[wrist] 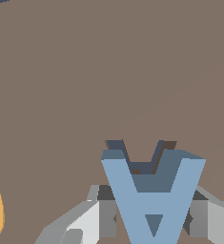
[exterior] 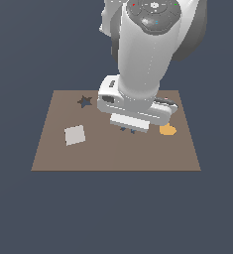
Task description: Insert a designated object into the corresponding slot on a board.
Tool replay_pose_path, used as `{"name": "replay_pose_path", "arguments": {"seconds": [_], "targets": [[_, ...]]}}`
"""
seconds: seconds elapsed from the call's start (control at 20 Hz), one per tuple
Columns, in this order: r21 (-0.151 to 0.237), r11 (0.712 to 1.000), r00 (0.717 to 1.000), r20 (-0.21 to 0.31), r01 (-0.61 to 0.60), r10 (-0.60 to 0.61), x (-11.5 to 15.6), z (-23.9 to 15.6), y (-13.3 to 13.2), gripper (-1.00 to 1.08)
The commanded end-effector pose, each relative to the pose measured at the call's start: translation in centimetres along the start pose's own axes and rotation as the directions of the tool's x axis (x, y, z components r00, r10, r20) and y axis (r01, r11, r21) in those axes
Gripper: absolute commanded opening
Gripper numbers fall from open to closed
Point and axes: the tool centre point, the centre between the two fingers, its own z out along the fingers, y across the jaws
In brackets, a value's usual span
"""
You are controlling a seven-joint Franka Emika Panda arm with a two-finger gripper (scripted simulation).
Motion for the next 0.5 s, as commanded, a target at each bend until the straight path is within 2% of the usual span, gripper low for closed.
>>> {"name": "replay_pose_path", "arguments": {"seconds": [0.0, 0.45], "targets": [[0.0, 1.0, 1.0, 0.0, -0.017, 0.017, 0.29, -0.02, 0.0, -1.0], [0.001, 1.0, 1.0, 0.0, -0.021, 0.021, 0.35, 0.95, 0.05, -1.0]]}}
